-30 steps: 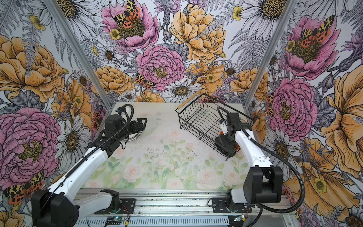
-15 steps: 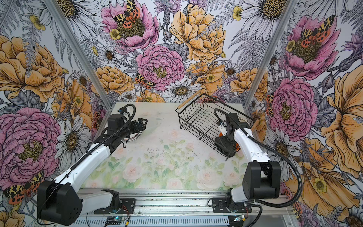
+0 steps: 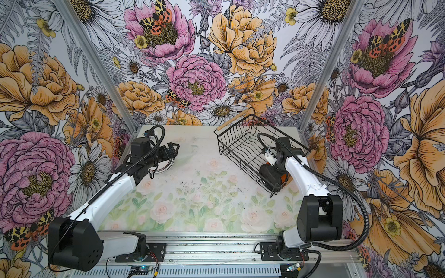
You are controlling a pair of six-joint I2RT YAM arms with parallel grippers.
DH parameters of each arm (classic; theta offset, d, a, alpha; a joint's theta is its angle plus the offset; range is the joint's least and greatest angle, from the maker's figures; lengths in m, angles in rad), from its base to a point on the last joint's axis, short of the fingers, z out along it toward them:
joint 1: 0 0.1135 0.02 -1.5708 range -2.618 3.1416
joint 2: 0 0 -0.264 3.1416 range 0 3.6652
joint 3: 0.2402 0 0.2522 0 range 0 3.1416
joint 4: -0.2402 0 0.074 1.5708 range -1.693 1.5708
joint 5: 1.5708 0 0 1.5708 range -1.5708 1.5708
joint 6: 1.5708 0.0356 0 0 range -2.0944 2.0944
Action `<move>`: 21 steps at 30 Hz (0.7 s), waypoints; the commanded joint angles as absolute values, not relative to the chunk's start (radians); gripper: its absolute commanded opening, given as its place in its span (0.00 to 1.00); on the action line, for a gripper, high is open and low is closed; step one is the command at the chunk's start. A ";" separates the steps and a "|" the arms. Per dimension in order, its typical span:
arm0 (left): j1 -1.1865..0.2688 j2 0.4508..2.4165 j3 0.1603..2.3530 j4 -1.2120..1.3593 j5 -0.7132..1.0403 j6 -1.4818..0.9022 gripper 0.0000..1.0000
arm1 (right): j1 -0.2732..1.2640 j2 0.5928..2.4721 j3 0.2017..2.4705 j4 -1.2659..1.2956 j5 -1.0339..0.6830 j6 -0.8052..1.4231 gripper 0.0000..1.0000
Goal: Unload the plates from the dish rack
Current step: 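Reach the right gripper into the rack and close on the dark plate, then lift the dark plate up out of the rack with the right gripper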
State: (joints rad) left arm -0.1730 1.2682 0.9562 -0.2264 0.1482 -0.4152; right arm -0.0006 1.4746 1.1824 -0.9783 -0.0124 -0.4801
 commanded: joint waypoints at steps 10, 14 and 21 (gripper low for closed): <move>-0.161 1.278 0.982 -0.183 0.157 -0.426 0.99 | 0.023 1.303 1.247 -0.891 0.076 -0.523 0.00; -0.160 1.267 0.994 -0.214 0.112 -0.434 0.99 | 0.029 1.223 1.237 -0.688 0.136 -0.559 0.00; -0.156 1.208 0.993 -0.257 0.056 -0.460 0.99 | 0.028 1.117 1.102 -0.027 -0.099 -0.398 0.00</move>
State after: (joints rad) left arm -0.1665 1.2560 0.9737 -0.2459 0.1028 -0.4320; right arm 0.0231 1.1385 1.1435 -0.4316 0.0246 -0.5064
